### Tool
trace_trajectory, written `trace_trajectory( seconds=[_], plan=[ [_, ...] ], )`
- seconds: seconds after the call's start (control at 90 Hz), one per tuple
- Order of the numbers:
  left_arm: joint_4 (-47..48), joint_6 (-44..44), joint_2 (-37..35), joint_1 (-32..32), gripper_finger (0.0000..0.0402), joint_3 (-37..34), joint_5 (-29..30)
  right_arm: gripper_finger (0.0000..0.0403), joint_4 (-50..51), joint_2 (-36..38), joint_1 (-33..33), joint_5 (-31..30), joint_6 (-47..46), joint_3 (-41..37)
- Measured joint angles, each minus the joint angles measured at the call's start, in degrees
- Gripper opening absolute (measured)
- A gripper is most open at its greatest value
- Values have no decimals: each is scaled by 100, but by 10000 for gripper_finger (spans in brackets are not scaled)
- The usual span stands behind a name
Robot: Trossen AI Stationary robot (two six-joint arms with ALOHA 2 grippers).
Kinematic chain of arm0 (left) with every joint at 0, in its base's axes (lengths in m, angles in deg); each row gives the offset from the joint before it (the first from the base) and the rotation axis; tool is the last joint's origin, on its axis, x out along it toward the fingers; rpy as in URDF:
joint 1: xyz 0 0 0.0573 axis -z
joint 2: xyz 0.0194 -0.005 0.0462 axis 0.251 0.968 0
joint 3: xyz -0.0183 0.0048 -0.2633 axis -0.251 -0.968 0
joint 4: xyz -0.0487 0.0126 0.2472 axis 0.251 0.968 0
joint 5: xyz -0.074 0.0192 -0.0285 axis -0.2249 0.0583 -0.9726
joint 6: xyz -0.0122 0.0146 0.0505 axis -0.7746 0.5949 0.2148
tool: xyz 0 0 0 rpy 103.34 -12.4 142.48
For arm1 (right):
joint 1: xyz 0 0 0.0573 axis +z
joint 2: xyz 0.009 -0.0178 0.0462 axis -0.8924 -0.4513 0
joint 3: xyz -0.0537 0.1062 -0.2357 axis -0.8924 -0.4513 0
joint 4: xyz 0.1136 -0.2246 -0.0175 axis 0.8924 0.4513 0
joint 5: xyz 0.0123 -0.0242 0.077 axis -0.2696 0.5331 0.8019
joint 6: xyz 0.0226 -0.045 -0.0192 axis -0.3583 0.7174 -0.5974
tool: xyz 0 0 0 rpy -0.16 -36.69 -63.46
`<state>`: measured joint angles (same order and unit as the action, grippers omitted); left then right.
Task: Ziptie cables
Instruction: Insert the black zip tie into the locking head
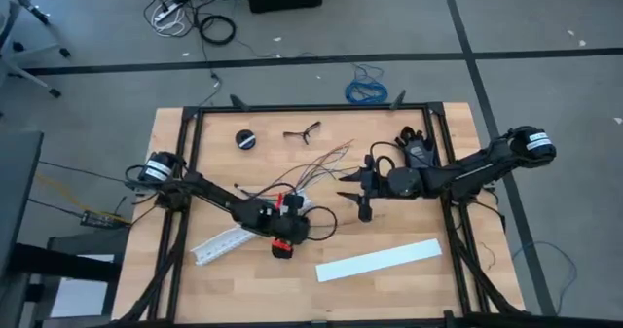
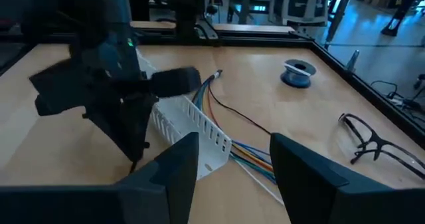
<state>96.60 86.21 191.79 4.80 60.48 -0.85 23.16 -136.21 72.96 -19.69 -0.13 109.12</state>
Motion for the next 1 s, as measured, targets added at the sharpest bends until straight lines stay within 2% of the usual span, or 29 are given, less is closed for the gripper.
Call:
trace_trajectory(
  seconds=[0.278,0.567,0.867,1.0],
  plan=[
    [405,401,-223,207,0,281,486,181,3,0,51,4,-2,0],
    [1288,273,-1291,286,0,272,1346,181,-116,0,153,9,-61,0],
    [1395,323,-2494,522,0,-590,2582,181,-767,-2,230,8,-482,-2],
    [1414,274,-2676,555,0,-942,2891,181,-1199,0,300,3,-887,-2]
  ],
)
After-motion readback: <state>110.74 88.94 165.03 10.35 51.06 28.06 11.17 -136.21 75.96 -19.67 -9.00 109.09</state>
